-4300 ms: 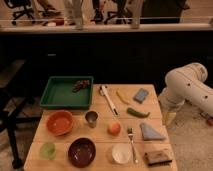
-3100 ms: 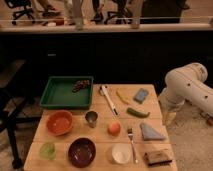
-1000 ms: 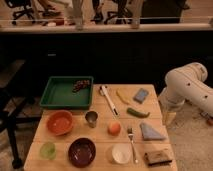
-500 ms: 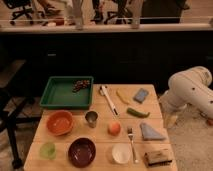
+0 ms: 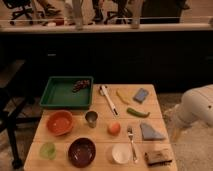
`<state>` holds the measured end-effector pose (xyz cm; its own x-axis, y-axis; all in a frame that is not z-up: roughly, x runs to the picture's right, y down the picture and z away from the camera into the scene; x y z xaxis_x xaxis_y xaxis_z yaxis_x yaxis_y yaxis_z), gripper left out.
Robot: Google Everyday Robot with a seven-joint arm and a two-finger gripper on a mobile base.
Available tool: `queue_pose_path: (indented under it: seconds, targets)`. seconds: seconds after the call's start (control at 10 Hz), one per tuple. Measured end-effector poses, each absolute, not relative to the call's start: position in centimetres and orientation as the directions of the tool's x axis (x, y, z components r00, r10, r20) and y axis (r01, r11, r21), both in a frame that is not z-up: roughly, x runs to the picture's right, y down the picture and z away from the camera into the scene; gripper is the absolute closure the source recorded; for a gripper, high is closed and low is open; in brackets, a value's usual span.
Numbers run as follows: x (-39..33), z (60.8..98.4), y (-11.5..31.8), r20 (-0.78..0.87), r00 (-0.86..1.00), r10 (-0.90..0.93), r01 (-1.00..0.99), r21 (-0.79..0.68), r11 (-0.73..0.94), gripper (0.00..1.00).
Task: Place eraser in tray
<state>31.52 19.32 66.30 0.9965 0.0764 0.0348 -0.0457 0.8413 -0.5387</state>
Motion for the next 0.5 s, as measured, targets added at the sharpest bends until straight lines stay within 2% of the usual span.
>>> queue_pose_path:
  seconds: [0.5]
  targets:
    - [33.3,67.4,25.1,0.226,0.938,0.262,-0.108,-0.529,0.842,0.2]
